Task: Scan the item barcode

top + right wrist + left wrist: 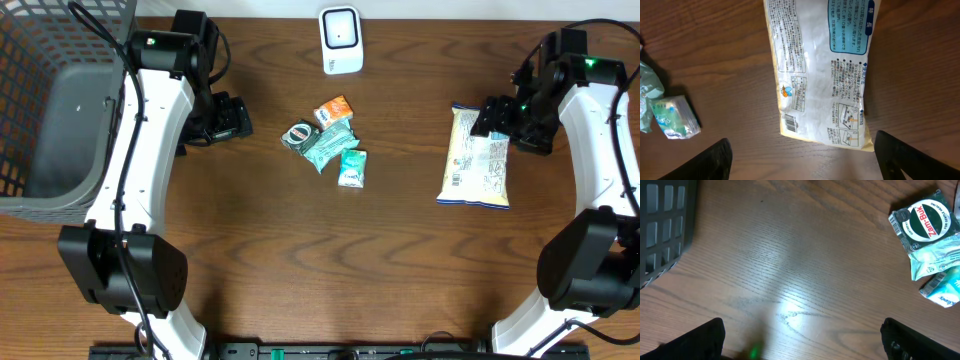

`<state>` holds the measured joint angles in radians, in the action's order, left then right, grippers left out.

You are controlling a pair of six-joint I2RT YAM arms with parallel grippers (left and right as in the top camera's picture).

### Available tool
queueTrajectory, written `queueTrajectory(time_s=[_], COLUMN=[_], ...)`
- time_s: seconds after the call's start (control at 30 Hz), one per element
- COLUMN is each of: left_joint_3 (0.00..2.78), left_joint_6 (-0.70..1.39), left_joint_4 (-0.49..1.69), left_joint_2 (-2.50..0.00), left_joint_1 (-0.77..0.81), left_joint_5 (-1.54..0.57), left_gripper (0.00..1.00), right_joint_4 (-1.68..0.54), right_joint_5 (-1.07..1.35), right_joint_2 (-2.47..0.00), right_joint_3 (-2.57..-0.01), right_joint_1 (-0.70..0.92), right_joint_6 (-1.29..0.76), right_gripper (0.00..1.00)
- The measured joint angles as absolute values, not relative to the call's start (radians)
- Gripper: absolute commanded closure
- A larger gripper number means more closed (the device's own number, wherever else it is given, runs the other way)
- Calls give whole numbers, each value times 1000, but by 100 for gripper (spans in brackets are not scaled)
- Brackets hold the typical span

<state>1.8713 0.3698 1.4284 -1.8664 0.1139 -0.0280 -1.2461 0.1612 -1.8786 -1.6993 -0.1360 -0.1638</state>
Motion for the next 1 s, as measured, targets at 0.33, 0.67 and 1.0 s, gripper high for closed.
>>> queueTrajectory(time_s=[0.33, 0.67, 1.0], left_joint_3=[1871, 1871, 1871], left_joint_6=[370, 370, 370], left_joint_4=[1429, 1428, 1429], left_joint_2=[-1866, -1866, -1866], left_joint_1=[114, 114, 114], left_joint_5=[-28, -28, -28], left_gripper=[2, 2, 3], right_joint_4=[-1246, -1219, -1238], right_joint_5=[161, 188, 240], right_joint_2=[-1879, -1880, -1976], right_joint_3=[-1699, -1699, -1699], right_joint_1=[-136, -139, -160], right_joint_6=[-164, -130, -97], right_gripper=[12, 8, 7])
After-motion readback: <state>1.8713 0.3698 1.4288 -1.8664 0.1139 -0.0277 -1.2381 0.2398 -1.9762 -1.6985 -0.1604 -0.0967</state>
